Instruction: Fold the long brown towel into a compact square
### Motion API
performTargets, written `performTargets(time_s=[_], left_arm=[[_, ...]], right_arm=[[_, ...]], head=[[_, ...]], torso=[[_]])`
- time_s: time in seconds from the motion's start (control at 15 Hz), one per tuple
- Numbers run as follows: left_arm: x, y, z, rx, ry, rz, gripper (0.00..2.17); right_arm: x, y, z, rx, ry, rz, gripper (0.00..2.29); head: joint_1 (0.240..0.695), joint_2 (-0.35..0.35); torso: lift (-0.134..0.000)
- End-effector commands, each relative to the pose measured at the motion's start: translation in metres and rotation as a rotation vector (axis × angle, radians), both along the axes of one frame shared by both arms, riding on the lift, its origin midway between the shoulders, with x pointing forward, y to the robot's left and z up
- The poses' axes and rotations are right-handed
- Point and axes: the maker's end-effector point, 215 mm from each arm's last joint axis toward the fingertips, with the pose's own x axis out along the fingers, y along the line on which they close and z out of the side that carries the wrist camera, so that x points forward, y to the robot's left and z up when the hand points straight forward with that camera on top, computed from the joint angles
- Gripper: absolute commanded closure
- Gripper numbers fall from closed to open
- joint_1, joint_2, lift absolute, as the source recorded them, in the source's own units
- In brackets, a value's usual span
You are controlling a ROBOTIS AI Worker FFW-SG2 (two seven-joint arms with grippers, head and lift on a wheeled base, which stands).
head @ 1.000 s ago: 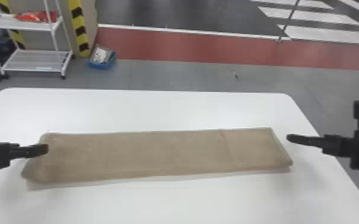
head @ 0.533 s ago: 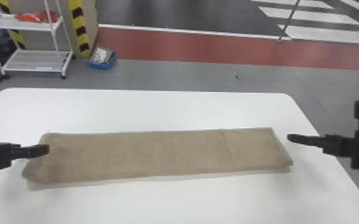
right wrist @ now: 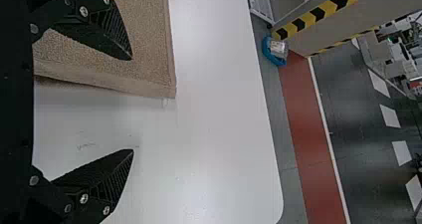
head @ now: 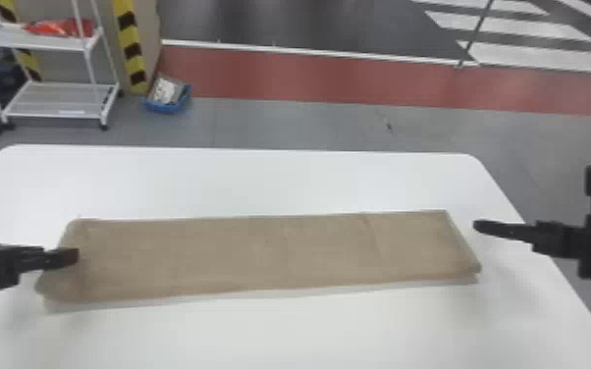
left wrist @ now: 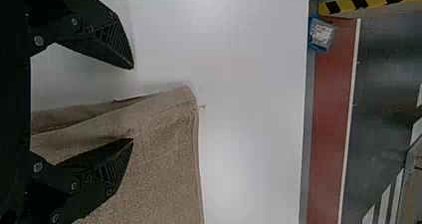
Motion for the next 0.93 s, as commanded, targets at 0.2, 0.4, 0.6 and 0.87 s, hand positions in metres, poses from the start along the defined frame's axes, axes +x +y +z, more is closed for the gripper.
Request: performTargets(time_s=[0.2, 0.4, 0.6, 0.87], left_arm=[[-0.004, 0.003, -0.004, 0.015, 0.026, 0.002, 0.95], [-0.005, -0.001, 0.000, -0.013, 0.036, 0.001, 1.10], [-0.013, -0.010, 0.010, -0.062, 0.073, 0.006, 1.43], [-0.020, -0.039, 0.047, -0.249, 0.082, -0.019, 1.43]], right_arm=[[0.001, -0.001, 0.003, 0.004, -0.008, 0.000, 0.25], [-0.001, -0.001, 0.003, 0.004, -0.007, 0.001, 0.25], [-0.004, 0.001, 0.000, 0.007, 0.000, 0.000, 0.25], [-0.004, 0.004, 0.002, 0.010, 0.001, 0.003, 0.25]], head=[[0.695, -0.158], [0.695, -0.158], [0.695, -0.164], [0.695, -0.183]], torso=[[-0.124], [-0.124], [-0.124], [-0.124]])
